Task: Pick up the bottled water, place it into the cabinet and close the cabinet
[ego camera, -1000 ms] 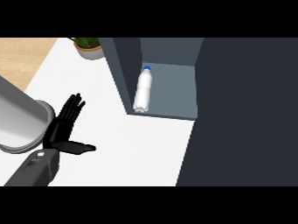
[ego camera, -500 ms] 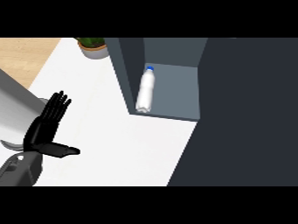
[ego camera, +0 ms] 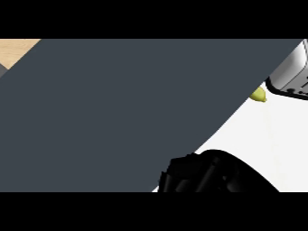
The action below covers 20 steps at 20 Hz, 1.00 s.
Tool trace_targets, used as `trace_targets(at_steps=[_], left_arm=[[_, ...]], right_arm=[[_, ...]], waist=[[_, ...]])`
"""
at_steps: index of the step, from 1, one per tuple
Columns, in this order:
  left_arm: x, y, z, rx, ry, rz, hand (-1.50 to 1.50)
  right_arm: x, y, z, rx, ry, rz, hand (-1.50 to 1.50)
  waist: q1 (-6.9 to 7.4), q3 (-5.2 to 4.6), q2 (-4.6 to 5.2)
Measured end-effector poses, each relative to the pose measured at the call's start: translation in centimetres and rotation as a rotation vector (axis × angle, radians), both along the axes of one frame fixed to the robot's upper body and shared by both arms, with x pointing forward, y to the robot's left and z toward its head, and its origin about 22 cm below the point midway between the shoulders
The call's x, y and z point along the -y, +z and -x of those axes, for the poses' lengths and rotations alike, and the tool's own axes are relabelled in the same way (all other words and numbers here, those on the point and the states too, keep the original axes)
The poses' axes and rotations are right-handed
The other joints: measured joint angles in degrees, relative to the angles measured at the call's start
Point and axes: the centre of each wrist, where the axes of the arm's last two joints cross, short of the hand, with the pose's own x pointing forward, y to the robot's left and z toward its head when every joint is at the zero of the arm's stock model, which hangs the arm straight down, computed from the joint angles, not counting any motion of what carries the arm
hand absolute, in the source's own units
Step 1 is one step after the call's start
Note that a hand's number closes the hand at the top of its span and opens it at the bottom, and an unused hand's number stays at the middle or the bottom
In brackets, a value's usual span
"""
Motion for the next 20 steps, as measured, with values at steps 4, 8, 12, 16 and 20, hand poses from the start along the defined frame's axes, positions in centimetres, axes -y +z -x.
trace_targets(at_steps=[4, 8, 12, 16, 20], left_arm=[[-0.4, 1.6, 0.9, 0.017, -0.015, 0.02, -1.5], [-0.4, 3.1, 2.6, 0.031, -0.034, 0.042, -1.5], [-0.8, 5.2, 4.2, 0.049, -0.042, 0.043, -1.5], [-1.1, 7.2, 6.9, 0.054, -0.022, 0.047, -1.5], [-0.8, 9.7, 9.6, 0.057, 0.009, 0.051, -1.5]], right_arm=[[-3.2, 0.4, -1.3, -0.038, -0.053, -0.026, 1.5], [-6.0, 1.1, -2.9, -0.049, -0.049, -0.016, 1.5], [-8.2, 1.8, -4.2, -0.073, 0.092, 0.06, 1.5], [-9.2, 1.6, -6.1, -0.115, 0.2, 0.092, 1.5], [-9.6, 1.5, -8.5, -0.128, 0.233, 0.085, 1.5]], waist=[[0.12, 0.23, 0.5], [0.27, 0.4, 1.09], [0.04, 0.4, 1.67], [-1.1, 0.35, 1.92], [-2.97, 0.2, 2.01]])
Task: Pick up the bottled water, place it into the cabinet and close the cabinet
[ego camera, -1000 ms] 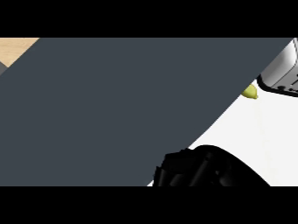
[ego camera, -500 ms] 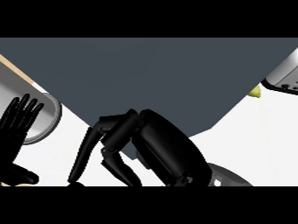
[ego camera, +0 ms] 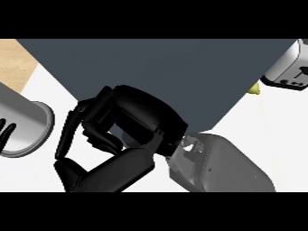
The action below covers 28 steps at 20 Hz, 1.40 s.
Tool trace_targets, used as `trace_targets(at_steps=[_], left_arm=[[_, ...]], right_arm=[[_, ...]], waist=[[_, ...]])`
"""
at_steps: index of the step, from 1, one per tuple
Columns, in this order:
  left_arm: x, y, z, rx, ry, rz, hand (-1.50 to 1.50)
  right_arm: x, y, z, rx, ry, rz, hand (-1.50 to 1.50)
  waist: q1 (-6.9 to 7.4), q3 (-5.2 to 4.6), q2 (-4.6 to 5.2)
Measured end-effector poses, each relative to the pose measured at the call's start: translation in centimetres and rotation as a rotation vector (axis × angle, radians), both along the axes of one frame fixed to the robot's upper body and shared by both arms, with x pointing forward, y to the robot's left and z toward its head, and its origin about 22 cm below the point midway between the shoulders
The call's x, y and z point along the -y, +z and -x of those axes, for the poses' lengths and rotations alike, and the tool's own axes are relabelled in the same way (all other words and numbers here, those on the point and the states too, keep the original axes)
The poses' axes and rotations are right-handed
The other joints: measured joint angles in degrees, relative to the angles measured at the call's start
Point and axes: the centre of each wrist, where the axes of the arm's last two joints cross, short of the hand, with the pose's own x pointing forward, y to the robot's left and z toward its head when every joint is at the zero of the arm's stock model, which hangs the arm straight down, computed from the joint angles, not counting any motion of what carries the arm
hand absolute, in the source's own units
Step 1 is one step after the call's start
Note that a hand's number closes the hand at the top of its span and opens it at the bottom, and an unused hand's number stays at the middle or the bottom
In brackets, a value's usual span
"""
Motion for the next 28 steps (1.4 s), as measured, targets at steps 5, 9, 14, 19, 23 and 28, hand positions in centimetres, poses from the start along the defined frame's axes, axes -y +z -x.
trace_targets(at_steps=[5, 9, 14, 19, 23, 28], left_arm=[[0.6, 2.0, 2.1, -0.005, 0.035, -0.01, -1.5], [1.0, 2.9, 3.2, -0.006, 0.051, -0.004, -1.5], [1.4, 3.7, 3.9, -0.011, 0.058, -0.009, -1.5], [1.5, 4.1, 3.9, -0.011, 0.056, -0.004, -1.5], [2.3, 4.4, 3.7, -0.013, 0.046, 0.001, -1.5], [2.8, 4.5, 3.4, -0.012, 0.037, -0.003, -1.5]], right_arm=[[0.5, -0.6, -3.8, 0.014, -0.039, -0.009, 1.5], [1.2, -1.3, -6.2, 0.051, -0.135, -0.007, 1.5], [0.9, -2.1, -7.1, 0.108, -0.179, 0.004, 1.5], [0.9, -2.3, -7.7, 0.135, -0.195, 0.018, 1.5], [0.9, -2.4, -7.8, 0.146, -0.208, 0.015, -1.5], [1.0, -2.5, -7.9, 0.178, -0.205, 0.018, -1.5]], waist=[[-1.9, -0.12, 0.19], [-2.55, -0.24, 0.26], [-2.79, -0.5, -0.61], [-2.86, -0.82, -0.99], [-2.87, -0.98, -1.07], [-2.9, -1.31, -1.16]])
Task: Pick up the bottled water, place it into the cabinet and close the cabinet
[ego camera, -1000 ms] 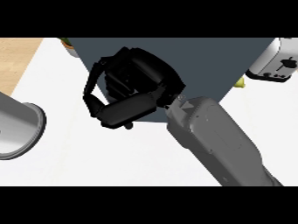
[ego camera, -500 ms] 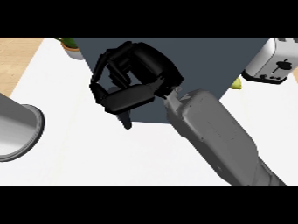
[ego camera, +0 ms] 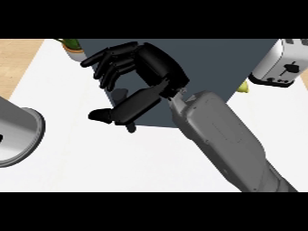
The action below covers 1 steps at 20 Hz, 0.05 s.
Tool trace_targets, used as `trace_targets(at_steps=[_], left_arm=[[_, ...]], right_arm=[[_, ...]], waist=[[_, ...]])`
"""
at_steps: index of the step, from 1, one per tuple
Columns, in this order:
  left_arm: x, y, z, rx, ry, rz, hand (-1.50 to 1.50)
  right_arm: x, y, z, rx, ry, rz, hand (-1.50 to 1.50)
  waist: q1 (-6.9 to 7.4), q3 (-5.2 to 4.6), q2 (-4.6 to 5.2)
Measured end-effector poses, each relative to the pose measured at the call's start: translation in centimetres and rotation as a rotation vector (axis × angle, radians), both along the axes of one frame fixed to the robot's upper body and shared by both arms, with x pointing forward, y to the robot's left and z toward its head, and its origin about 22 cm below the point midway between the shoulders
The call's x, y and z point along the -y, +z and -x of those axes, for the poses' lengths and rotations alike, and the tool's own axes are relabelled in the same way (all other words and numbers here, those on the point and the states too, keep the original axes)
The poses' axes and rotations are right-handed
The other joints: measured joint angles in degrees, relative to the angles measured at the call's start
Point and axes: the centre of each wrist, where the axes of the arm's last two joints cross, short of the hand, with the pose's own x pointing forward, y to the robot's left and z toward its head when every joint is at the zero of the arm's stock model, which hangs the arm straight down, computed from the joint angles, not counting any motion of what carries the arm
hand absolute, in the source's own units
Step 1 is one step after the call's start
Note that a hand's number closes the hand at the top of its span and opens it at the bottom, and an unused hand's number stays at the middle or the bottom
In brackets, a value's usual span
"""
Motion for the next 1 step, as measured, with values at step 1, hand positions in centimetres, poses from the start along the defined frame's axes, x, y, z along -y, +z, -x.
trace_targets(at_steps=[1], left_arm=[[0.2, -0.05, 0.04, 0.002, 0.0, 0.001, -1.5]], right_arm=[[0.01, 0.02, -0.06, 0.0, -0.006, 0.003, -1.5]], waist=[[0.1, 0.06, -0.03]])
